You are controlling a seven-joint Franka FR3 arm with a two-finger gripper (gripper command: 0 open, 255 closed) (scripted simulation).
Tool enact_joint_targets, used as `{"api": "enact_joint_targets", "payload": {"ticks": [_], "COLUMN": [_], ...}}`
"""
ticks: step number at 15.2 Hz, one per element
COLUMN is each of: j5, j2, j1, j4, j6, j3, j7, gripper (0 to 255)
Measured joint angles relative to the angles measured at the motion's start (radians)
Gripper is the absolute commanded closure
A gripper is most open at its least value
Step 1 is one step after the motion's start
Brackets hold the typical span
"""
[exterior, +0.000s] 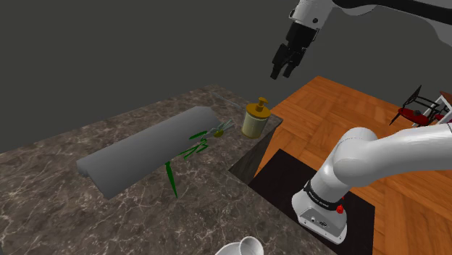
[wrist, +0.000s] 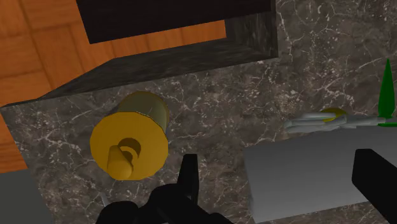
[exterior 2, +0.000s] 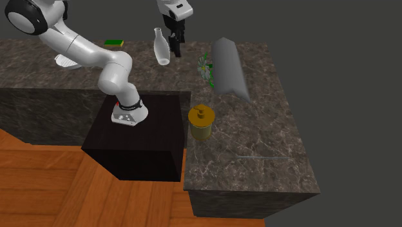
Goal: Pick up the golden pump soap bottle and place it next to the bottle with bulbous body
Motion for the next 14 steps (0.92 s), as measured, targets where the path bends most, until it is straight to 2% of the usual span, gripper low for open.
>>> {"api": "enact_joint_targets", "payload": {"ticks": [5, 10, 14], "j5": [-0.034, -0.085, -0.12], "j2": [0.05, 0.154, 0.258], "j1": [-0.011, -0.029, -0.044], "j4": [-0.023, -0.069, -0.06], "j6": [0.056, 0.179, 0.257], "j3": [-0.035, -0.094, -0.141], "j7": [-0.052, -0.138, -0.205], "gripper": [0, 0, 0]}}
